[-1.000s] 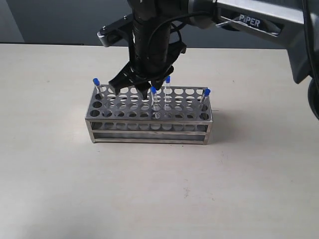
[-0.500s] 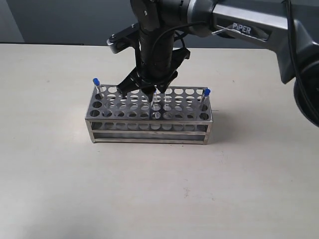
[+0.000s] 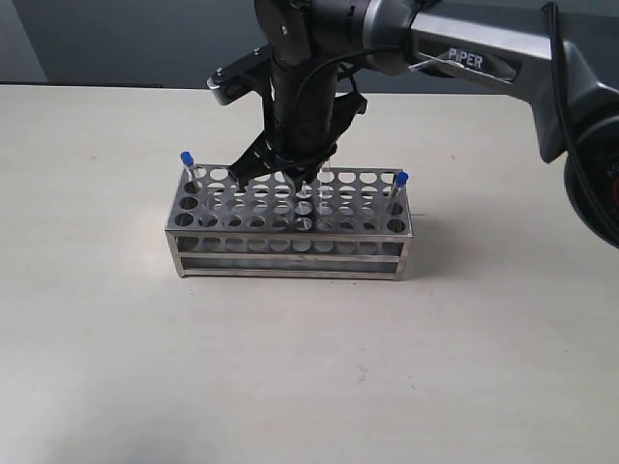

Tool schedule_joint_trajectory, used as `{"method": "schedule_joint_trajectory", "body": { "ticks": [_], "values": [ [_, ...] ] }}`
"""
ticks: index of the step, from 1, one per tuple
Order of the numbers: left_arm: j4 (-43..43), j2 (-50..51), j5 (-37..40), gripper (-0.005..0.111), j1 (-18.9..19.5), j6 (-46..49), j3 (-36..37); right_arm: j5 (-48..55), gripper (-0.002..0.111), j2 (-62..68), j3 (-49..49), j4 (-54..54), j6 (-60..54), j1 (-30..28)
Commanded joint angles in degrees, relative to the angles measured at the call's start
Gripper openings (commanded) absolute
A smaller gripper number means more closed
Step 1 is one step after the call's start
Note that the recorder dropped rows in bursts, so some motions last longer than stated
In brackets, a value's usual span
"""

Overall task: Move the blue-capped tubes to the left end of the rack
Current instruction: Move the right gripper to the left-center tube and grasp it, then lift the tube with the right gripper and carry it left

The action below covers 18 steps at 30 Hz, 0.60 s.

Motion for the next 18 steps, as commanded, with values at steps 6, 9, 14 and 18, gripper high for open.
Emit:
{"method": "schedule_joint_trajectory", "body": {
  "ticks": [6,9,14,18],
  "values": [
    [-0.18,-0.2,-0.37,0.001,-0.29,-0.03,-0.18,-0.26,0.0,-5.65,0.3,0.17,-0.94,-0.26],
    [-0.18,-0.2,-0.37,0.001,-0.29,-0.03,-0.18,-0.26,0.0,-7.15,0.3,0.17,-0.94,-0.26],
    [-0.18,-0.2,-0.37,0.001,-0.29,-0.03,-0.18,0.25,0.0,-8.5,0.3,0.17,-0.94,-0.26],
    [-0.18,-0.2,-0.37,0.001,-0.29,-0.03,-0.18,0.24,0.0,-9.76,0.3,0.67,-1.59,-0.15]
  ]
}}
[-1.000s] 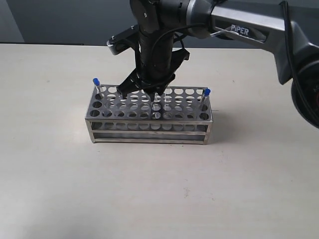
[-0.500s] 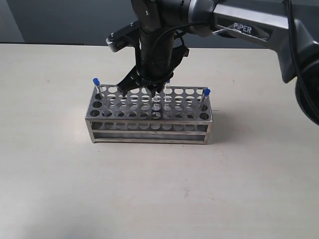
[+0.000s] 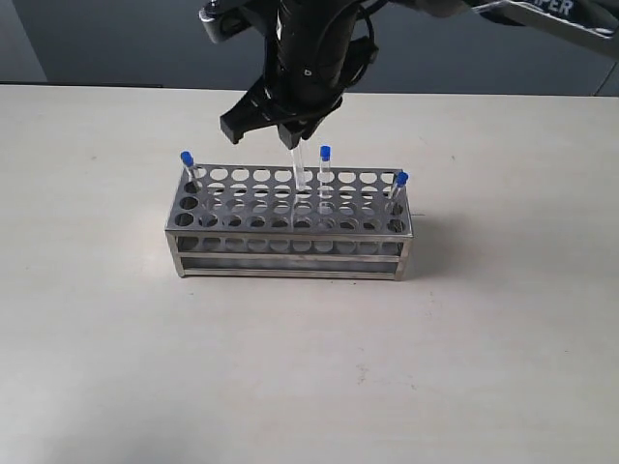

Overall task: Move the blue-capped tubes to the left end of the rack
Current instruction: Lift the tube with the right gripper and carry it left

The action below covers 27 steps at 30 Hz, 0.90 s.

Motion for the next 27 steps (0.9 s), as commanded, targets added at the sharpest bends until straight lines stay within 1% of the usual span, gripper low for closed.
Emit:
{"method": "schedule_joint_trajectory", "body": {
  "ticks": [1,9,13,16,22,27],
  "values": [
    [-0.18,-0.2,-0.37,0.001,-0.29,-0.03,-0.18,-0.43,0.0,-2.01,0.08,0.35,-1.49,0.11],
    [-0.18,-0.2,-0.37,0.001,-0.29,-0.03,-0.18,-5.85,0.0,-3.36,0.08,5.4,-6.28,2.88],
    [-0.18,-0.2,-0.37,0.001,-0.29,-0.03,-0.18,-9.06,-0.001,-2.59,0.08,12.04,-10.83,3.22],
    [-0.18,-0.2,-0.37,0.001,-0.29,-0.03,-0.18,-11.29,-0.001,-2.27,0.08,14.38,-13.1,3.22],
    [-0.18,-0.2,-0.37,0.001,-0.29,-0.03,-0.18,-12.65,-0.001,0.14,-0.46,15.04,-14.79,3.22],
    [-0.08,-0.2,-0.37,0.001,-0.29,-0.03,-0.18,-12.54,-0.001,3.42,-4.6,15.25,-15.58,3.22]
  ]
}}
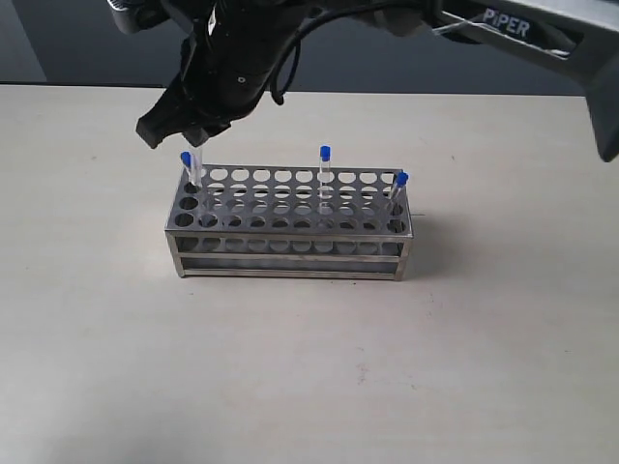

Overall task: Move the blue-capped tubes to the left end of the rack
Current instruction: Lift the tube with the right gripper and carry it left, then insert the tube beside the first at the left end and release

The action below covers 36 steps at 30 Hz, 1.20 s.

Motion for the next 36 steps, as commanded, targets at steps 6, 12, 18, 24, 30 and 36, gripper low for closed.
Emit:
{"method": "schedule_joint_trajectory", "body": {
  "ticks": [6,12,18,24,30,36],
  "values": [
    [-0.08,-0.2,-0.37,0.001,-0.29,-0.03,-0.18,3.52,-0.001,5.6,-6.29,-0.13,-1.07,-0.1],
    [-0.08,-0.2,-0.37,0.001,-0.29,-0.03,-0.18,2.3,-0.001,6.49,-6.29,-0.05,-1.18,-0.1],
    [-0.08,-0.2,-0.37,0.001,-0.29,-0.03,-0.18,3.01,-0.001,9.55,-6.29,1.14,-1.18,-0.1],
    [-0.08,-0.2,-0.37,0.001,-0.29,-0.03,-0.18,1.76,-0.001,10.93,-6.29,2.28,-1.18,-0.1],
    [-0.08,-0.2,-0.37,0.001,-0.29,-0.03,-0.18,-1.18,-0.001,12.6,-6.29,3.29,-1.18,-0.1],
    [-0.23,-0.2,-0.37,0.001,-0.29,-0.03,-0.18,-1.56,0.009,12.96,-6.29,4.82,-1.3,-0.1]
  ]
}}
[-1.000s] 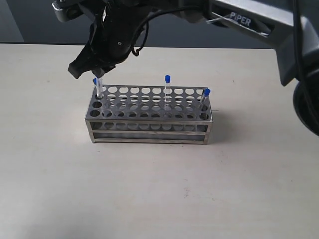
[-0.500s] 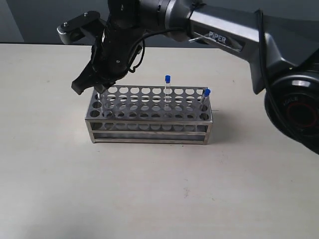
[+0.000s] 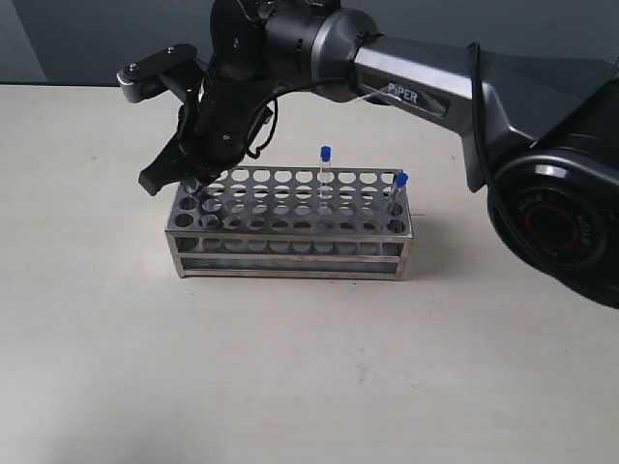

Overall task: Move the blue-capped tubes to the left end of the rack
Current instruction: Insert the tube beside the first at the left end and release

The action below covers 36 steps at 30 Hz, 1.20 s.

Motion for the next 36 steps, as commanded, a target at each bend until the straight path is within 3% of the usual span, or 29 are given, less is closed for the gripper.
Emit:
{"method": "schedule_joint_trajectory", "body": {
  "ticks": [1,5,7,11,20,27,30,36],
  "values": [
    [-0.23,-0.2,-0.37,0.001,-0.29,-0.03,-0.18,-0.94,0.014,0.25,-0.1,1.89,-0.48,-0.1],
    [-0.23,-0.2,-0.37,0.001,-0.29,-0.03,-0.18,-0.18,0.047,-0.83,-0.1,3.19,-0.48,-0.1],
    [-0.23,-0.2,-0.37,0.001,-0.29,-0.03,-0.18,1.52,0.045,-1.37,-0.1,3.19,-0.48,-0.1],
    [-0.23,-0.2,-0.37,0.001,-0.29,-0.03,-0.18,2.38,0.03,-3.65,-0.1,2.11,-0.26,-0.1],
    [-0.23,-0.2,-0.37,0.001,-0.29,-0.03,-0.18,5.94,0.03,-7.89,-0.1,-0.56,1.1,-0.22],
    [-0.21,-0.2,-0.47,0.001,-0.29,-0.03,-0.18,11.33,0.03,-9.65,-0.1,-21.29,14.77,-0.8],
    [-0.21,-0.2,-0.37,0.001,-0.29,-0.03,-0.18,16.45,0.03,-9.74,-0.1,-22.62,16.78,-3.49],
    [-0.21,-0.2,-0.37,0.001,-0.29,-0.03,-0.18,16.65,0.03,-9.74,1.71,-18.92,17.2,-9.75]
  ]
}}
